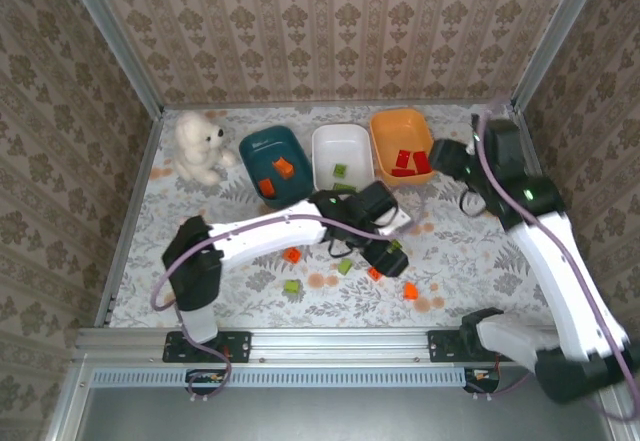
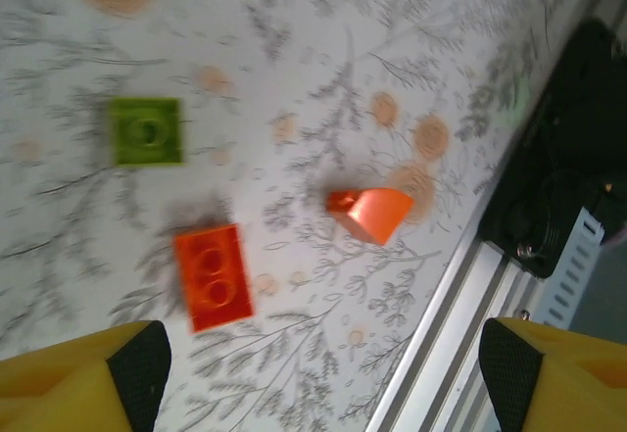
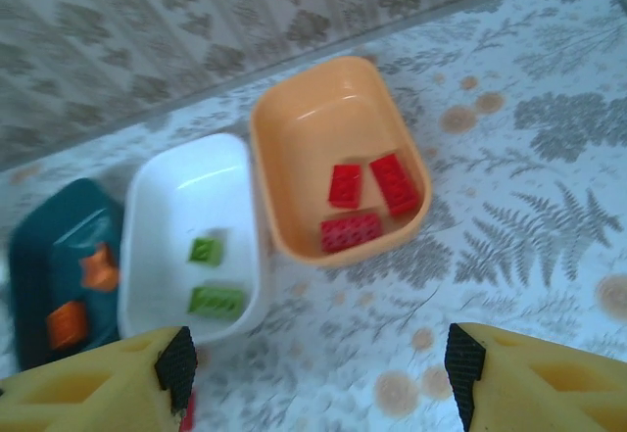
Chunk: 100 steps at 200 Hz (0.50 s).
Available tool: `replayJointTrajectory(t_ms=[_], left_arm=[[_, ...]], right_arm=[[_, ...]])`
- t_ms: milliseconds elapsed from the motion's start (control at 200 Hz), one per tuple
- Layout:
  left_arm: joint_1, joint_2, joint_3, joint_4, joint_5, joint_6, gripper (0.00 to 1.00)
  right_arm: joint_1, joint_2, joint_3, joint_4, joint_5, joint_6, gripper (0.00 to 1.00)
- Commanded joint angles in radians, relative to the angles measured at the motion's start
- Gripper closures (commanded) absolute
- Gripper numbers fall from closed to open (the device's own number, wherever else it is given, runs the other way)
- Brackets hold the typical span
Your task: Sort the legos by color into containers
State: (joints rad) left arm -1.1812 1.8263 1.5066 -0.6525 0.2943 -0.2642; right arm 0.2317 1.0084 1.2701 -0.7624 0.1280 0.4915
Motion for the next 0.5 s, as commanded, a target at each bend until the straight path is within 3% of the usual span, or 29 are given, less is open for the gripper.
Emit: replayJointTrajectory(t_ms=[0, 175, 495], left_arm=[[-0.080, 0.078, 0.085, -0.069, -0.020, 0.098, 0.14], [-0.133, 0.215, 0.199, -0.135, -0.080, 0.186, 0.11], [-0.146, 0.351, 0.290, -0.164, -0.136, 0.273, 0.11]], right_arm=[[0.006, -0.152, -0.084, -0.013, -0.136, 0.051, 0.25], [0.006, -0.303, -0.028, -0.102, -0.209, 0.033, 0.18], [0.005, -0.384, 0.043, -0.210, -0.199, 0.056, 0.13]])
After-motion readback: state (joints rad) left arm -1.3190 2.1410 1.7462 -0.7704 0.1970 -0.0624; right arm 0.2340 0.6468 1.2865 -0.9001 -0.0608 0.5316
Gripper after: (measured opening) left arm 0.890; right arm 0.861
